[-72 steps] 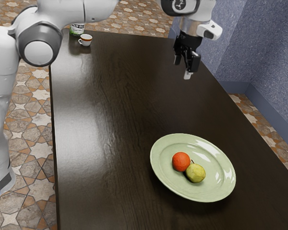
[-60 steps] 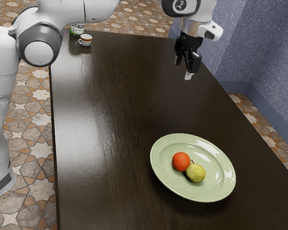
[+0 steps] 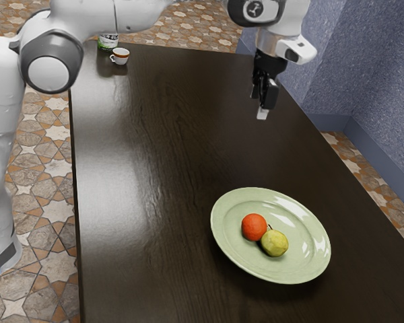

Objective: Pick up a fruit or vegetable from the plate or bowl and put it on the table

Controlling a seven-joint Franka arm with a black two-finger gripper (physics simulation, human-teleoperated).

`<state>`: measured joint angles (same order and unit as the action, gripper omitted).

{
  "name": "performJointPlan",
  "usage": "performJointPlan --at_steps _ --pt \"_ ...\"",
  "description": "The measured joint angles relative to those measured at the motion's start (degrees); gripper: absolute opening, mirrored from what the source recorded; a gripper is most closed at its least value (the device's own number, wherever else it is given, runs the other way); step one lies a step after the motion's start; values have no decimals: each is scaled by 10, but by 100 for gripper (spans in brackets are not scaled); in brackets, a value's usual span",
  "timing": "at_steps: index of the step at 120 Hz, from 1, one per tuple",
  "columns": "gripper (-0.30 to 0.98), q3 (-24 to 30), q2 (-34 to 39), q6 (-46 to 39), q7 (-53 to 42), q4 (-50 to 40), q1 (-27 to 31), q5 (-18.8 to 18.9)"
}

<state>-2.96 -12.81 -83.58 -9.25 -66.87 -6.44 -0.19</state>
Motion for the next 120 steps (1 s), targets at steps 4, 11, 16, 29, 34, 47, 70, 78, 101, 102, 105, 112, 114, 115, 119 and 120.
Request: performJointPlan --at_steps 4,11,16,29,34,47,70,78,101,102,105,112,114,115,119,120 --pt "68 5 -2 0 -15 -5 -1 0" --pt "68 15 -6 -3 -39 -12 0 0" --pt "68 20 -14 -6 -55 -15 0 0" --pt "68 29 -40 -20 -91 -17 -3 -1" --pt "68 30 -49 -26 -103 -17 -8 -1" --pt "68 33 -73 -42 -131 -15 -14 -2" --pt "68 43 -94 -66 -170 -13 -15 -3" --pt "68 45 -95 -71 -181 -14 -18 -3" --pt "68 51 -75 -83 -211 -73 -26 -6" --pt "68 52 -73 -84 -212 -75 -26 -7" --pt "68 53 -69 -85 -215 -81 -26 -7" --pt "68 56 -57 -87 -223 -95 -26 -8" --pt "68 56 -54 -88 -224 -99 -26 -8" --pt "68 56 -51 -88 -225 -102 -26 -8" --pt "68 57 -43 -90 -229 -112 -26 -9" --pt "68 57 -41 -91 -230 -115 -26 -9"
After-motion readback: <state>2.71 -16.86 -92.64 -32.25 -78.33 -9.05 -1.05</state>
